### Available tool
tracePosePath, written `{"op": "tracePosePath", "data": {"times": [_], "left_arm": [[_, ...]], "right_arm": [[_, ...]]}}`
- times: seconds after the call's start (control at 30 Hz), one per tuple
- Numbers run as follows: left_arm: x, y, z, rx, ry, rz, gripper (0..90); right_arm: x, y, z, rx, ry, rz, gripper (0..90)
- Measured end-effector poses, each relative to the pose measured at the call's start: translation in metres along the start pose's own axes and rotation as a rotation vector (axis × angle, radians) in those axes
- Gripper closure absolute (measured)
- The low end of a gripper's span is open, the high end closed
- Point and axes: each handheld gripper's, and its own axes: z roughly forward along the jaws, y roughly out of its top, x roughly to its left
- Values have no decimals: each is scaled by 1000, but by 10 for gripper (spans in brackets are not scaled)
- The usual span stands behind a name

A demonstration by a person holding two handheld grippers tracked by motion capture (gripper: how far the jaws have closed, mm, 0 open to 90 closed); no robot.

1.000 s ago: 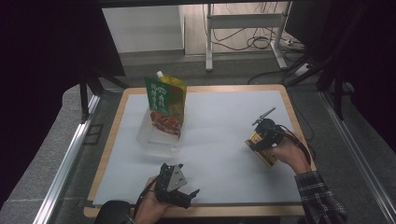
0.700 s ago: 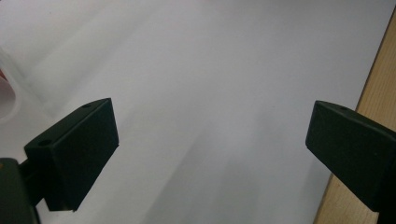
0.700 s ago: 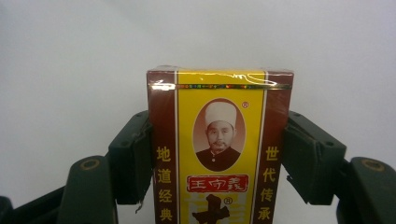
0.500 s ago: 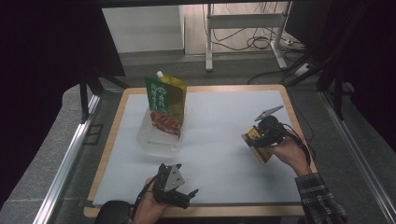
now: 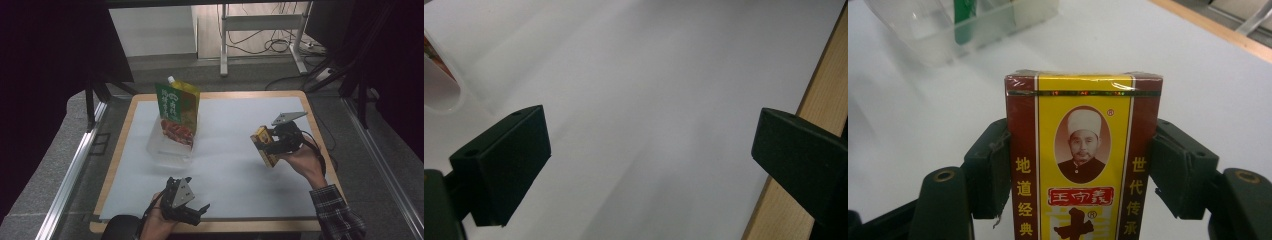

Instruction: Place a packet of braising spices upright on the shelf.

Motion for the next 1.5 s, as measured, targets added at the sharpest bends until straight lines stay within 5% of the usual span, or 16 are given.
{"op": "tracePosePath", "data": {"times": [0.97, 1.5], "left_arm": [[-4, -2, -2, 7, -5, 10, 22], [-5, -2, -1, 14, -14, 15, 22]], "right_arm": [[35, 38, 23, -238, 108, -5, 320], [59, 60, 40, -313, 161, -46, 320]]}}
